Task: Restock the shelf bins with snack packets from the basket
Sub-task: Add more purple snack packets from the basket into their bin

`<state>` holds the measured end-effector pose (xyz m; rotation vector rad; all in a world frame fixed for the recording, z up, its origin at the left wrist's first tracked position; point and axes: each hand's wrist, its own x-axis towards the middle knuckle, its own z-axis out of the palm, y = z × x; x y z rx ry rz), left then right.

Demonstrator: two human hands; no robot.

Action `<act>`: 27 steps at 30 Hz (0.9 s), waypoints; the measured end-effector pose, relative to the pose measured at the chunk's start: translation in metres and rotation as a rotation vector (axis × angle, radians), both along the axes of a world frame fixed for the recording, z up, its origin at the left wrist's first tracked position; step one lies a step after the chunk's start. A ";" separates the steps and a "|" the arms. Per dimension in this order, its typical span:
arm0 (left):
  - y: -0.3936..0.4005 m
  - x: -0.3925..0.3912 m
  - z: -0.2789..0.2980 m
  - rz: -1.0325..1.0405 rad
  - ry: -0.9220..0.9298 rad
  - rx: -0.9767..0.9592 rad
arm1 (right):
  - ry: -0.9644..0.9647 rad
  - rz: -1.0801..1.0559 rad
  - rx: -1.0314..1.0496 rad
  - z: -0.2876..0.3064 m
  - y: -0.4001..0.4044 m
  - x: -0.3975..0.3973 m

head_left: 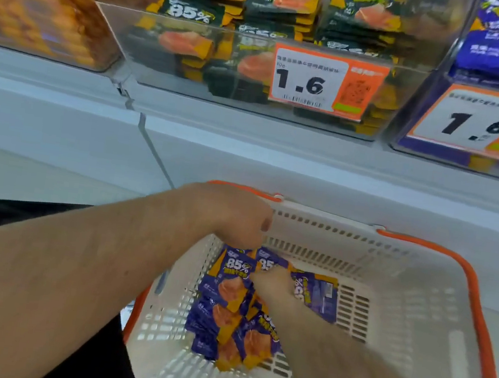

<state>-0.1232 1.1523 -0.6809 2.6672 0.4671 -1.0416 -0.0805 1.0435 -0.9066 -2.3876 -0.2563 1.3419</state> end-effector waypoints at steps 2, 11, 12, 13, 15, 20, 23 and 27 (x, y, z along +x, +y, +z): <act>0.001 0.003 -0.003 0.008 0.003 -0.030 | 0.069 -0.057 -0.049 -0.009 0.009 -0.014; 0.006 0.012 -0.002 0.049 0.019 -0.044 | 0.218 -0.244 0.034 -0.010 0.024 -0.008; 0.005 0.014 0.001 0.062 0.023 -0.041 | 0.214 -0.253 0.074 -0.002 0.020 -0.006; 0.003 0.015 0.004 0.081 0.027 -0.039 | 0.163 -0.240 0.104 0.002 0.018 -0.003; 0.000 0.018 0.008 0.129 0.034 -0.023 | 0.022 -0.184 0.166 0.016 0.011 0.007; -0.008 0.025 0.026 0.159 -0.006 0.050 | -0.169 0.021 0.293 0.072 -0.013 0.042; -0.012 0.027 0.036 0.192 -0.043 0.043 | -0.218 0.015 0.372 0.110 -0.026 0.062; -0.008 0.028 0.048 0.304 -0.130 0.023 | -0.290 -0.099 0.498 0.159 -0.044 0.077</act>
